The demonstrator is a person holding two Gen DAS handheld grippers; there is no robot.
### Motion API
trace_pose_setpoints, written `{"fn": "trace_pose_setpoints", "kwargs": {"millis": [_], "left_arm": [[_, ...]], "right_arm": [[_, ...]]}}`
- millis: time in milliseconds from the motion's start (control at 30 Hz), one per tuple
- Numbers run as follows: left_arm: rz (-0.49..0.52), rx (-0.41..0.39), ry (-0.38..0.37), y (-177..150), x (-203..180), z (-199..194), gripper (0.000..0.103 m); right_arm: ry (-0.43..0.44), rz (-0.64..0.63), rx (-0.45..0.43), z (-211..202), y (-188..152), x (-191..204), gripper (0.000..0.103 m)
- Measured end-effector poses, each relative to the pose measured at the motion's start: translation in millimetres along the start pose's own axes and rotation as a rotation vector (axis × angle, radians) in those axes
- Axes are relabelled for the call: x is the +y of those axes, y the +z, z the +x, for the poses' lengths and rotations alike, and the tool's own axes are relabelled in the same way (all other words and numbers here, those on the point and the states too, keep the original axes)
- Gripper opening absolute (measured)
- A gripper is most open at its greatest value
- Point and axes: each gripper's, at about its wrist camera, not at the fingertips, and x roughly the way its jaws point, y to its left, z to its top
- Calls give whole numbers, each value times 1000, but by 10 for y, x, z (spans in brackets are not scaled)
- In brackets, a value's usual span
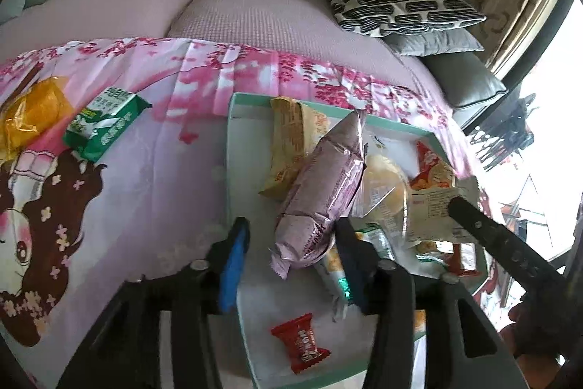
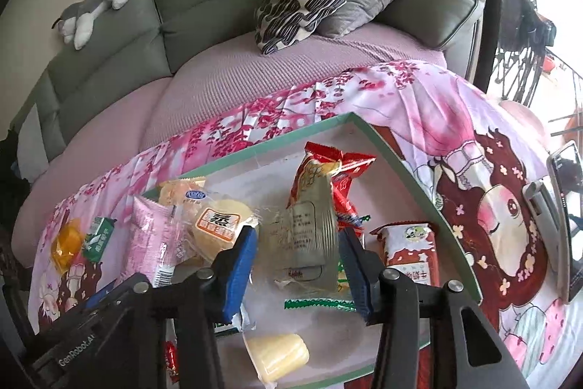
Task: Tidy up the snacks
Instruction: 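Open both tools to drop the bags into the tray, then move both tools back toward the orange bag and green biscuit pack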
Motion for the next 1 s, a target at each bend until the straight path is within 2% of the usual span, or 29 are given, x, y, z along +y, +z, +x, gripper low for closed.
{"fn": "trace_pose_setpoints", "kwargs": {"millis": [100, 167, 233, 333, 467, 533, 600, 700, 800, 1000], "left_arm": [[-2, -8, 13, 22, 10, -60, 57], [-7, -20, 29, 38, 28, -115, 63], [-8, -32, 40, 53, 44, -163, 68], [-10, -56, 86, 77, 71, -232, 79], [-23, -81, 125, 95, 149, -265, 83], [-24, -86, 161, 103, 180, -254, 91], [-18, -93, 209, 104, 208, -245, 92], [-12, -115, 264, 106, 245, -262, 93], [-4, -142, 321, 108, 269, -290, 98], [31, -188, 431, 116, 279, -328, 101]], "right_arm": [[-6, -5, -2, -16, 6, 1, 57], [-21, -18, 2, -13, 5, 10, 67], [-34, -35, 7, -1, 2, 23, 71], [-39, -52, 16, 22, -6, 46, 79], [-43, -72, 21, 46, -18, 84, 87], [-48, -84, 23, 57, -22, 106, 90], [-55, -93, 26, 68, -26, 122, 92], [-58, -106, 21, 72, -31, 142, 103], [-58, -122, 13, 70, -35, 167, 103], [-46, -146, -10, 48, -43, 240, 103]]}}
